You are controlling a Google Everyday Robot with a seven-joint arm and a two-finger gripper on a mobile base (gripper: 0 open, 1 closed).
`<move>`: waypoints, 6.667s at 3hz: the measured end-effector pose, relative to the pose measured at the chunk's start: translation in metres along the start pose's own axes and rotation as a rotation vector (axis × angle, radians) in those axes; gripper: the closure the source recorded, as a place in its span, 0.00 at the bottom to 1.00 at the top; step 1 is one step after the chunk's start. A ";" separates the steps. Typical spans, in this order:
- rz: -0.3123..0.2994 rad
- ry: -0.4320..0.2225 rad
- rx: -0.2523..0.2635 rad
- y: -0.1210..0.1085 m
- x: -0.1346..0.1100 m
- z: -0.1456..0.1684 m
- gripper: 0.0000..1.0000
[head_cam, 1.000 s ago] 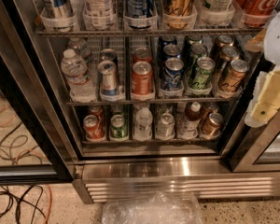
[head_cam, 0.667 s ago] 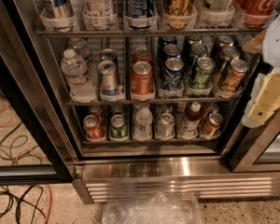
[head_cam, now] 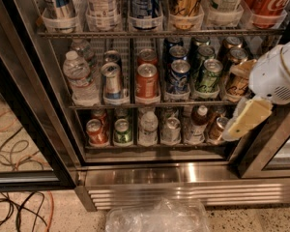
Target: Pick blue plastic bottle from top shelf of fridge
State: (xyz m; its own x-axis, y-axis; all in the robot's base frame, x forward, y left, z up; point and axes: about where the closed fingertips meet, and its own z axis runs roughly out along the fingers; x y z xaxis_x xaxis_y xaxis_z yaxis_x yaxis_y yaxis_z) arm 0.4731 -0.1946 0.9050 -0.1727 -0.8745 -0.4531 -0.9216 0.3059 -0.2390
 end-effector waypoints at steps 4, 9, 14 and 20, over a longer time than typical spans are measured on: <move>-0.014 -0.220 0.050 -0.012 -0.022 0.028 0.00; 0.335 -0.676 0.353 0.019 -0.019 0.105 0.00; 0.227 -1.175 0.343 0.047 -0.134 0.042 0.00; 0.057 -1.414 0.601 0.046 -0.238 0.033 0.00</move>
Offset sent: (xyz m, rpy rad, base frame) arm 0.0162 0.0146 -0.0140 0.1295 -0.0796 0.0306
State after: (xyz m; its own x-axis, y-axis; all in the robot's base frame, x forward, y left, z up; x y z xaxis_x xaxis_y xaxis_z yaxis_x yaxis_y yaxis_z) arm 0.4831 0.0405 0.9735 0.5790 0.0976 -0.8094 -0.5935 0.7311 -0.3364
